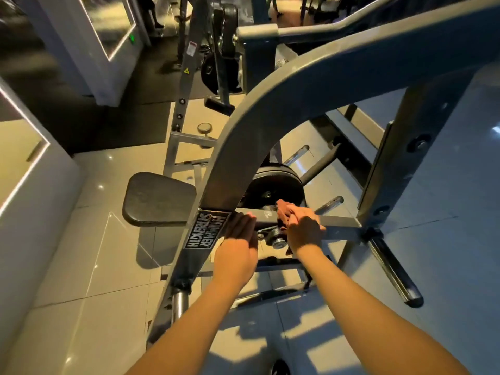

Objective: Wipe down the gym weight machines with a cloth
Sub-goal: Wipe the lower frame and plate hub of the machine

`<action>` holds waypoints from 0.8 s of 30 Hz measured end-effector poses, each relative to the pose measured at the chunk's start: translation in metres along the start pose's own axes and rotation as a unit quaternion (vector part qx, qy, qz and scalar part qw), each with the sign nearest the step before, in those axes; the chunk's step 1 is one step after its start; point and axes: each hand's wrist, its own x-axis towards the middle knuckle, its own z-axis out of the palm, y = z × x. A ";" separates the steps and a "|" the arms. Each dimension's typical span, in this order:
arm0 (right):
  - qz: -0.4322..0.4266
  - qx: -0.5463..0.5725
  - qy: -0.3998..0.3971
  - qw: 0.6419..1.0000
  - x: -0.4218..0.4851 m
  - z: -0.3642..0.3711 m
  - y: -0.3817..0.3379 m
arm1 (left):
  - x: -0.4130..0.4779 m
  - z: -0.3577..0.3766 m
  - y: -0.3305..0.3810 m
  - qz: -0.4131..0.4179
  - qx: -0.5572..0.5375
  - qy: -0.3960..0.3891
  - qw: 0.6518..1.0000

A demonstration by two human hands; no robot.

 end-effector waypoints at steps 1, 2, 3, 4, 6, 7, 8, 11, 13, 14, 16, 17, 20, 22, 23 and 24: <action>0.013 0.032 0.018 0.999 0.005 -0.002 0.008 | 0.001 0.001 -0.001 -0.001 -0.003 0.007 1.000; 0.012 0.064 0.017 0.998 0.005 -0.004 0.007 | 0.001 0.003 -0.003 0.015 -0.005 0.018 1.000; 0.012 0.096 0.005 0.995 0.004 -0.006 -0.002 | 0.003 0.005 -0.005 0.038 -0.005 0.029 0.999; 0.003 0.110 -0.022 0.994 -0.001 -0.008 -0.016 | 0.004 0.007 -0.008 0.050 -0.007 0.032 0.998; -0.055 0.073 -0.071 0.993 -0.017 -0.009 -0.043 | 0.005 0.010 -0.013 0.045 -0.021 0.021 0.999; -0.092 0.060 -0.081 0.991 -0.023 -0.003 -0.051 | 0.004 0.011 -0.013 0.038 -0.030 0.015 0.999; -0.107 0.048 -0.093 0.989 -0.025 0.002 -0.054 | 0.003 0.011 -0.011 0.027 -0.039 0.014 0.999; -0.060 0.041 -0.089 0.993 -0.021 0.005 -0.043 | 0.000 0.010 -0.007 -0.002 -0.039 -0.004 0.999; -0.037 0.054 -0.083 0.994 -0.015 -0.004 -0.025 | -0.002 0.006 -0.006 -0.002 -0.037 -0.008 0.999; -0.022 0.063 -0.064 0.996 -0.014 -0.007 -0.017 | -0.002 0.005 -0.006 0.003 -0.043 -0.007 0.999; -0.013 0.053 -0.007 0.999 -0.013 -0.012 -0.012 | -0.002 0.004 -0.007 0.014 -0.048 -0.009 0.999; -0.023 0.064 -0.002 0.998 -0.013 -0.007 -0.012 | -0.002 0.005 -0.007 0.006 -0.055 -0.014 0.998; -0.111 0.012 -0.057 0.992 -0.018 0.013 -0.037 | 0.000 0.011 -0.004 -0.027 -0.076 -0.009 0.997; -0.164 0.018 -0.069 0.984 -0.022 0.013 -0.047 | -0.002 0.013 0.004 -0.072 -0.082 0.000 0.994; -0.178 0.026 -0.069 0.981 -0.020 0.010 -0.042 | -0.003 0.013 0.007 -0.090 -0.077 0.003 0.993; -0.171 0.026 -0.069 0.983 -0.019 0.004 -0.034 | -0.005 0.014 0.011 -0.094 -0.068 0.007 0.993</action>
